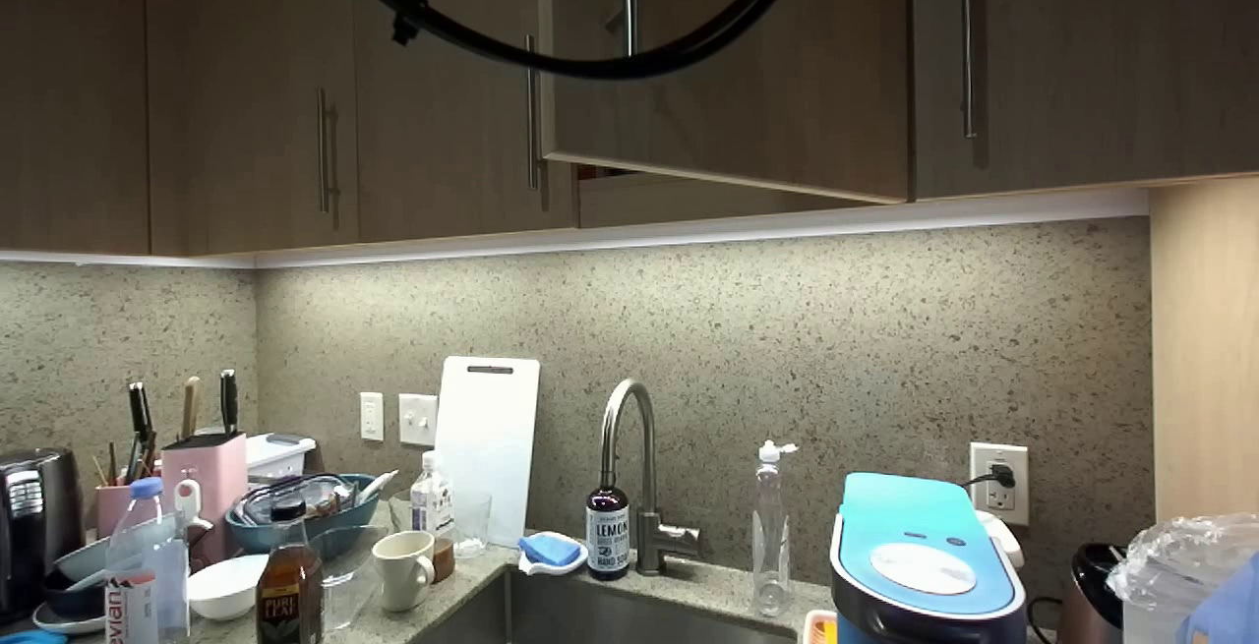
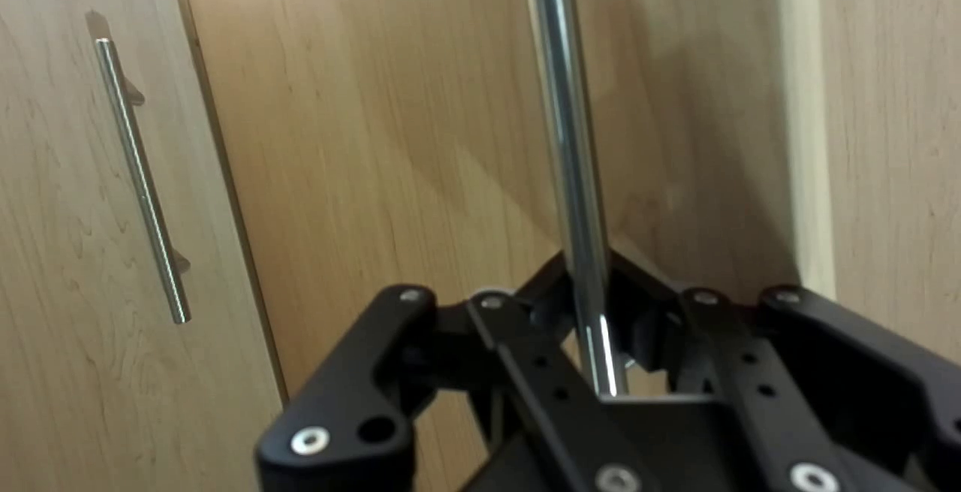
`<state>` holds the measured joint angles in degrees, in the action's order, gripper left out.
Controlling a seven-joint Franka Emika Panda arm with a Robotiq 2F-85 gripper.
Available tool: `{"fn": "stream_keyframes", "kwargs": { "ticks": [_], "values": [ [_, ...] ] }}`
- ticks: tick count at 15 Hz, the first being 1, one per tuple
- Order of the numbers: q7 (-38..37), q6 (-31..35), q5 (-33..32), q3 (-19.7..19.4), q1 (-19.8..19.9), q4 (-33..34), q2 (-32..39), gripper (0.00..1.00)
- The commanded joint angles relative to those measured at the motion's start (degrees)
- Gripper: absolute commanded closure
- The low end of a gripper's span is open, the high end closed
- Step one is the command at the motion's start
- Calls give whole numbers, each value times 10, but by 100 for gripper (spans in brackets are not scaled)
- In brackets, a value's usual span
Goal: Open the top right cabinet door
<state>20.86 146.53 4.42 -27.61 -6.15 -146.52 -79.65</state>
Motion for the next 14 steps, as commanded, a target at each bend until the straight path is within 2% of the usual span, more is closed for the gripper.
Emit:
{"fn": "stream_keyframes", "kwargs": {
  "ticks": [1, 6, 7, 9, 14],
  "values": [
    [-2, -1, -2, 0, -1, 0, -1, 92],
    [-2, -1, -2, 0, -1, 0, -1, 92],
    [3, 0, -2, -2, -6, 0, -4, 67],
    [10, 2, -3, -4, -13, -1, -8, 60],
    [6, 9, -5, -7, -10, -1, -5, 28]
  ]
}}
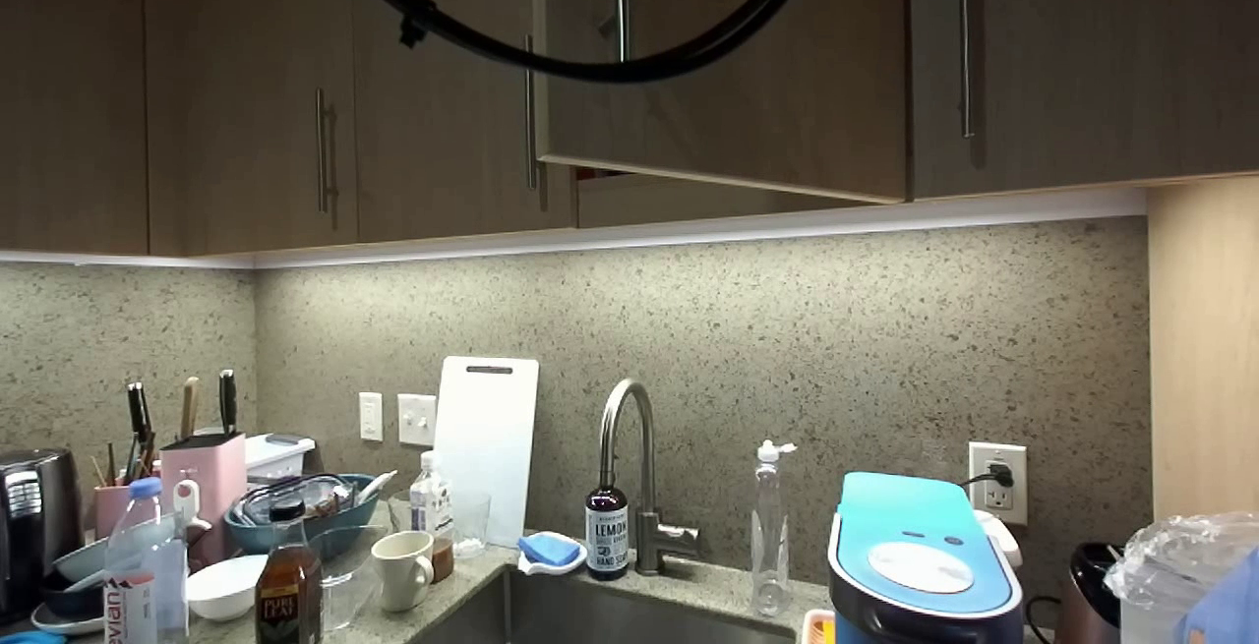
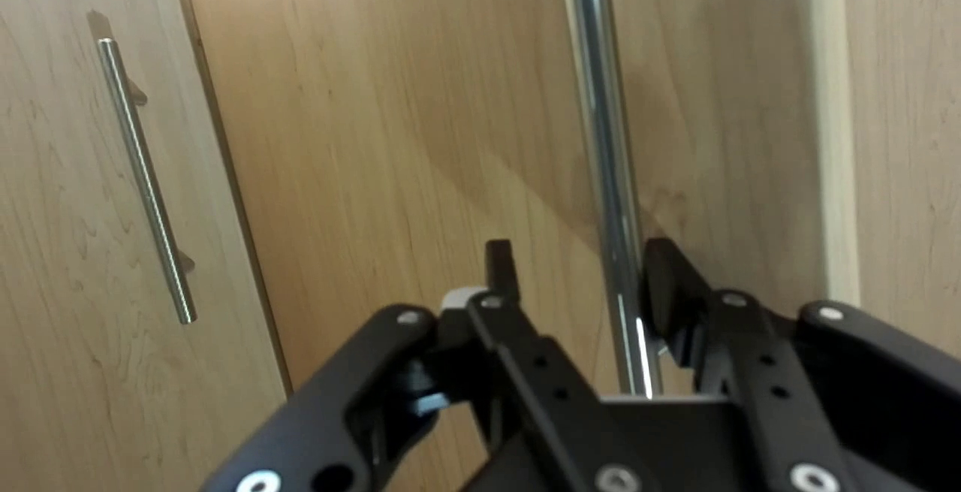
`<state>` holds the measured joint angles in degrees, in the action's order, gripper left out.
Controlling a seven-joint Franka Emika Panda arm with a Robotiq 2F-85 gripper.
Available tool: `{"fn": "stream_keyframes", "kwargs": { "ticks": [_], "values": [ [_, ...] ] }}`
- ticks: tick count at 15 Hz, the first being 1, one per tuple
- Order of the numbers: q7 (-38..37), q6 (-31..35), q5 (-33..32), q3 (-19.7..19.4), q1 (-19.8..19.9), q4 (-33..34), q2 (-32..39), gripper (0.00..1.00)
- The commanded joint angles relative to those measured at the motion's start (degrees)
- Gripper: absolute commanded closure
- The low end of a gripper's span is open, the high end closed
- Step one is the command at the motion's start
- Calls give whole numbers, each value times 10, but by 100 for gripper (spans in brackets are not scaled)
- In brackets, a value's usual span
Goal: Open the top right cabinet door
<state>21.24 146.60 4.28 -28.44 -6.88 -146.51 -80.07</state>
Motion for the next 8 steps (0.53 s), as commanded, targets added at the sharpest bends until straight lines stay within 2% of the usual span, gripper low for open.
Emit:
{"fn": "stream_keyframes", "kwargs": {
  "ticks": [1, 3, 4, 7, 8],
  "values": [
    [4, 8, -5, 1, -3, -1, 0, 21],
    [-6, 5, -8, 5, 9, 1, 8, 8],
    [-1, -1, -3, -1, 0, 0, -1, 27],
    [-2, -1, -3, -1, 2, 0, -1, 8],
    [-2, -1, -3, -1, 3, 0, -1, 7]
  ]
}}
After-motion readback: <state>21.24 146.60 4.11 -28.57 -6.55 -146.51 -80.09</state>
